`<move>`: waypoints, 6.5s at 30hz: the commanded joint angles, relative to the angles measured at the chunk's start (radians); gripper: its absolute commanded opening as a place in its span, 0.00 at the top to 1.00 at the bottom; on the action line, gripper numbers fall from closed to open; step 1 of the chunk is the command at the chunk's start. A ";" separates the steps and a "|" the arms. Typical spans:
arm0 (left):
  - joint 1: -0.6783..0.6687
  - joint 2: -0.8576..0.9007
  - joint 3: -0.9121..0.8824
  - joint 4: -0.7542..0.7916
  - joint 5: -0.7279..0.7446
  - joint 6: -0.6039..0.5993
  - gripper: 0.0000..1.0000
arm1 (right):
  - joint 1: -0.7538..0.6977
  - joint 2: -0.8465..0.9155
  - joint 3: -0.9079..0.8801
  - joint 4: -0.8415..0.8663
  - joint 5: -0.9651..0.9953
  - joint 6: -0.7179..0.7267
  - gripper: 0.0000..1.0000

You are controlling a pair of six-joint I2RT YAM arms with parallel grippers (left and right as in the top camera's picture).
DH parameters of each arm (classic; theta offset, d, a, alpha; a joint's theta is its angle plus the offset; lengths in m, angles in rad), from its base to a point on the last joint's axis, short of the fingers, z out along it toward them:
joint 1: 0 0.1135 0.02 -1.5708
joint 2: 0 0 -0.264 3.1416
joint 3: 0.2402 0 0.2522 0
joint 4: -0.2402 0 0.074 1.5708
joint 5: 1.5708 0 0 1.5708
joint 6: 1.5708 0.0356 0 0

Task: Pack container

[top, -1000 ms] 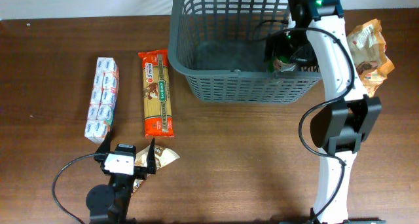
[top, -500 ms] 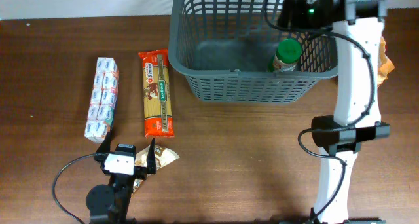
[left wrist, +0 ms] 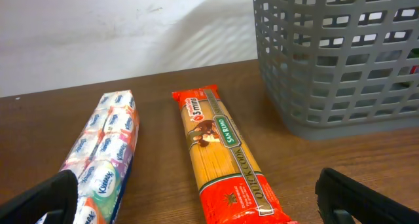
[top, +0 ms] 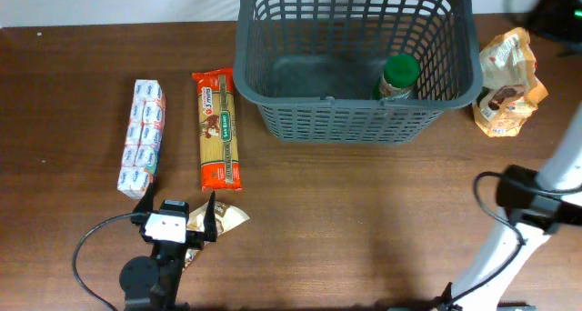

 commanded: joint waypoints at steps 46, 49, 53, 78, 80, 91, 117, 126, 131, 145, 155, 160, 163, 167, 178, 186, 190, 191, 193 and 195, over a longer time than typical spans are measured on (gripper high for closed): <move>-0.002 -0.008 -0.008 0.003 -0.007 0.016 0.01 | -0.039 0.212 -0.538 0.362 -0.031 -0.533 0.01; -0.002 -0.008 -0.008 0.003 -0.007 0.016 0.01 | -0.026 0.235 -0.538 0.361 -0.031 -0.525 0.01; -0.002 -0.008 -0.008 0.003 -0.007 0.016 0.01 | -0.014 0.263 -0.540 0.356 -0.031 -0.518 0.01; -0.002 -0.008 -0.008 0.003 -0.007 0.016 0.01 | -0.017 0.363 -0.595 0.331 -0.035 -0.492 0.01; -0.002 -0.008 -0.008 0.003 -0.007 0.016 0.01 | -0.017 0.363 -0.608 0.336 -0.035 -0.492 0.01; -0.002 -0.008 -0.008 0.003 -0.007 0.016 0.01 | -0.029 0.363 -0.626 0.339 -0.035 -0.463 0.96; -0.002 -0.008 -0.008 0.003 -0.007 0.016 0.01 | -0.172 0.284 -0.078 0.108 -0.200 -0.304 0.96; -0.002 -0.008 -0.008 0.003 -0.007 0.016 0.01 | -0.148 0.178 0.137 0.028 -0.235 -0.290 0.96; -0.002 -0.008 -0.008 0.003 -0.007 0.016 0.01 | -0.093 0.038 0.137 0.058 -0.235 -0.290 0.96; -0.002 -0.008 -0.008 0.003 -0.007 0.016 0.01 | 0.138 -0.275 0.137 0.225 -0.228 -0.240 0.96; -0.002 -0.008 -0.008 0.003 -0.007 0.016 0.01 | 0.429 -0.261 0.135 0.238 -0.230 -0.237 0.96; -0.002 -0.008 -0.008 0.003 -0.007 0.016 0.01 | 0.554 -0.214 0.135 0.241 -0.230 -0.238 0.96; -0.002 -0.008 -0.008 0.003 -0.007 0.016 0.01 | 0.591 -0.175 0.129 0.240 -0.230 -0.238 0.96; -0.002 -0.008 -0.008 0.003 -0.007 0.016 0.01 | 0.616 -0.119 0.100 0.231 -0.231 -0.237 0.96; -0.002 -0.008 -0.008 0.003 -0.007 0.016 0.01 | 0.621 -0.078 -0.079 0.190 -0.230 -0.192 0.96; -0.002 -0.008 -0.008 0.003 -0.007 0.016 0.01 | 0.621 -0.078 -0.227 0.172 -0.194 -0.177 0.96; -0.002 -0.008 -0.008 0.003 -0.007 0.016 0.01 | 0.621 -0.078 -0.285 0.175 -0.197 -0.155 0.96; -0.002 -0.008 -0.008 0.003 -0.007 0.016 0.01 | 0.621 -0.078 -0.295 0.177 -0.197 -0.155 0.96; -0.002 -0.008 -0.008 0.003 -0.007 0.016 0.01 | 0.621 -0.078 -0.315 0.179 -0.197 -0.155 0.96; -0.002 -0.008 -0.008 0.003 -0.007 0.016 0.01 | 0.620 -0.078 -0.333 0.181 -0.197 -0.155 0.96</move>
